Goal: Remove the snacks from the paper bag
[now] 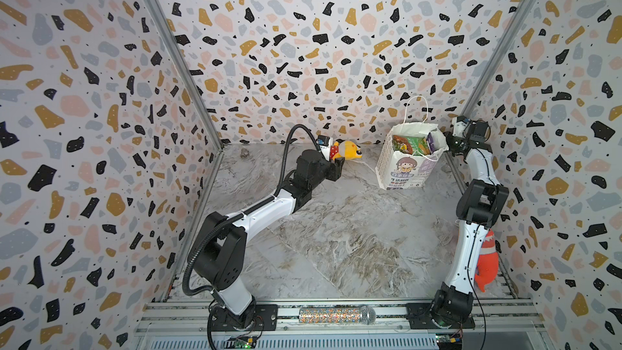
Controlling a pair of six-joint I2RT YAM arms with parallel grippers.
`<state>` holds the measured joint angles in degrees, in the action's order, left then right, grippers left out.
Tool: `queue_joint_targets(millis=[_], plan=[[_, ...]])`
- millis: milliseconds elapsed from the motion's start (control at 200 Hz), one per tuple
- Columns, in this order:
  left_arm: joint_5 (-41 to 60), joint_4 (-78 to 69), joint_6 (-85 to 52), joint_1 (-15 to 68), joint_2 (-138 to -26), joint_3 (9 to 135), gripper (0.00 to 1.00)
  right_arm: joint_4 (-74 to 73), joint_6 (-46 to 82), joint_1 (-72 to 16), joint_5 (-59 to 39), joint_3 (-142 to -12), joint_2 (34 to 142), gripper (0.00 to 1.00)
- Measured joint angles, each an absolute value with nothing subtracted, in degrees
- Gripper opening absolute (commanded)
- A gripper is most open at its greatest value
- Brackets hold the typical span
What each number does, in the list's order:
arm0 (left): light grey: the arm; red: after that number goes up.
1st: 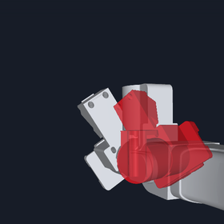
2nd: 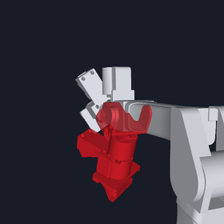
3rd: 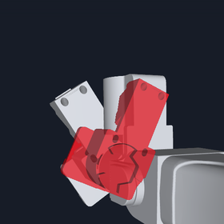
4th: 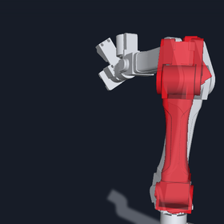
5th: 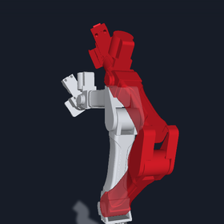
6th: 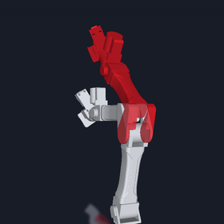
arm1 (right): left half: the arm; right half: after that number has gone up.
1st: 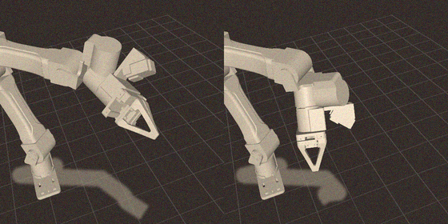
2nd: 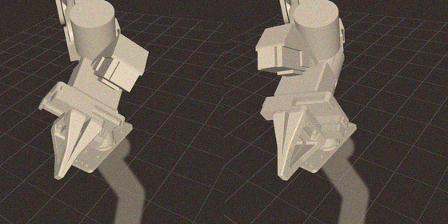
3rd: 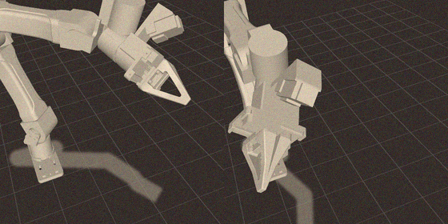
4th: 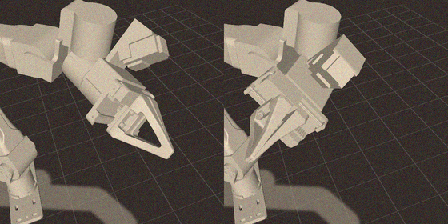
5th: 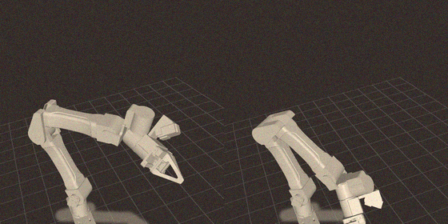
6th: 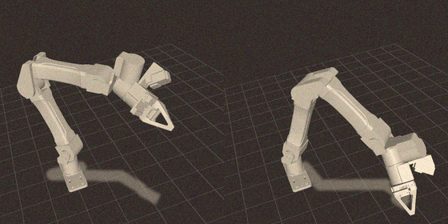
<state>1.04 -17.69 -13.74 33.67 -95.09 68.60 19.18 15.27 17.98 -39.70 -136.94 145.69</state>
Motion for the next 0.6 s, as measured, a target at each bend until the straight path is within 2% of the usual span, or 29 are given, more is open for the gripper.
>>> queue_joint_targets(millis=[265, 601], plan=[[-0.4, -18.1, -13.3, 33.6, -89.6, 64.6, 0.65, 14.2, 13.8, 16.1, -46.9, -132.7, 145.7, 0.29], [-5.3, -20.7, -12.6, 33.5, -81.3, 55.5, 0.65, 8.4, 10.0, 15.2, -50.5, -124.1, 144.7, 0.29]])
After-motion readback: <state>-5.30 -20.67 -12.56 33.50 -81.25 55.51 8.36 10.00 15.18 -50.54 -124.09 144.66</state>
